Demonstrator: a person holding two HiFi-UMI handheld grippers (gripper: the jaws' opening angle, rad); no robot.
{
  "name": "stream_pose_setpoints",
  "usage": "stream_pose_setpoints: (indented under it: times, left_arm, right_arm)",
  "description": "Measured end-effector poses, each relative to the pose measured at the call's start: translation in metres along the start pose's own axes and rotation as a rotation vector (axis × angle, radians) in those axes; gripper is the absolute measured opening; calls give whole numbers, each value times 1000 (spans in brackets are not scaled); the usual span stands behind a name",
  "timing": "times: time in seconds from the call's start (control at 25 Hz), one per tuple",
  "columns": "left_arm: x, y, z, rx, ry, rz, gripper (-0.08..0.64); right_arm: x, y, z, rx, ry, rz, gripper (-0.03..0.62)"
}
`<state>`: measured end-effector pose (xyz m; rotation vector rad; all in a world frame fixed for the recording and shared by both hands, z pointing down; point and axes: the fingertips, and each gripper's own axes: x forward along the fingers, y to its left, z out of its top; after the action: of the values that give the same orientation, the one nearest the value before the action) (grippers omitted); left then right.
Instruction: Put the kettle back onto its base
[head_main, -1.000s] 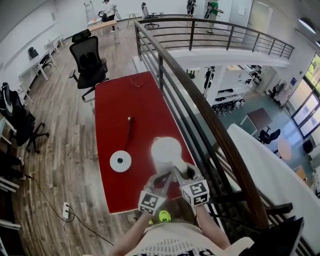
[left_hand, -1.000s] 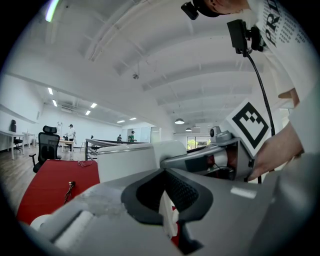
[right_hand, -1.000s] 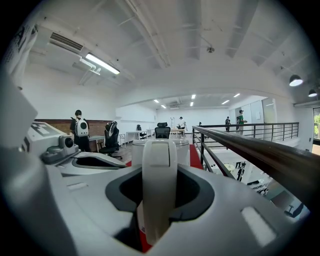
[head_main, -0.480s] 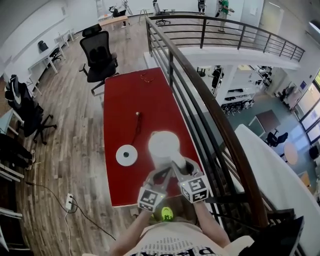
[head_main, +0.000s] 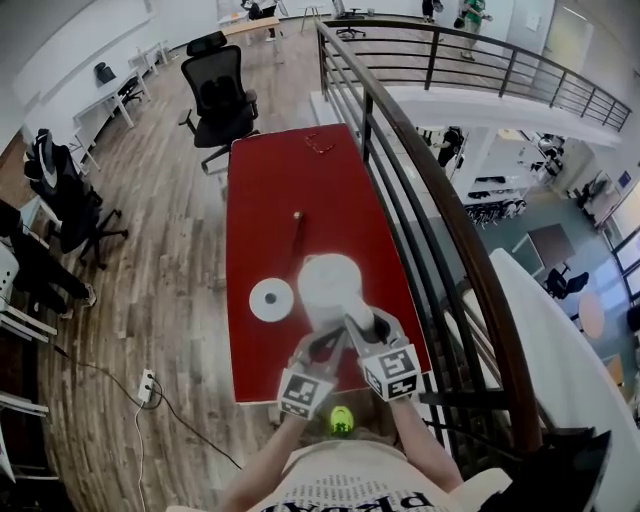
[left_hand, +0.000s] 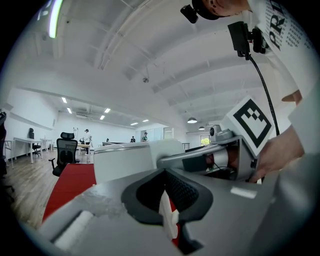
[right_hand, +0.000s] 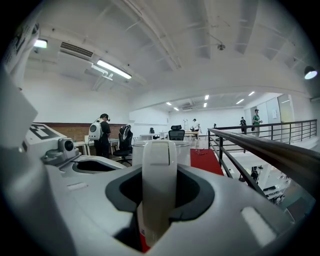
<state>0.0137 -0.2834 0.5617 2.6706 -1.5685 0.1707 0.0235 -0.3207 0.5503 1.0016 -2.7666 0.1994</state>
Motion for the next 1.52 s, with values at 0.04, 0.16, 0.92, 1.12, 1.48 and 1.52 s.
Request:
stream_pose_setpoints:
  times: [0.04, 0.16, 0.92, 1.12, 1.48, 1.52]
  left_arm:
    - [-3, 5, -1, -1, 1, 5, 6]
    - [-8, 19, -2, -9, 1, 19, 6]
    - [-39, 138, 4, -26, -36, 30, 5]
    - [-50, 169, 5, -26, -45, 35, 5]
    - [-61, 218, 0, -13, -42, 59, 5]
    - [-62, 221, -3, -13, -40, 67, 5]
  right_arm:
    - [4, 3, 1, 1, 0, 6, 126]
    - [17, 11, 5, -4, 4, 16, 126]
    - [126, 65, 34, -41, 12, 18, 127]
    - [153, 81, 40, -43, 11, 22, 127]
    - [195, 105, 40, -60, 17, 68, 127]
    - [198, 107, 38, -56, 20, 75, 127]
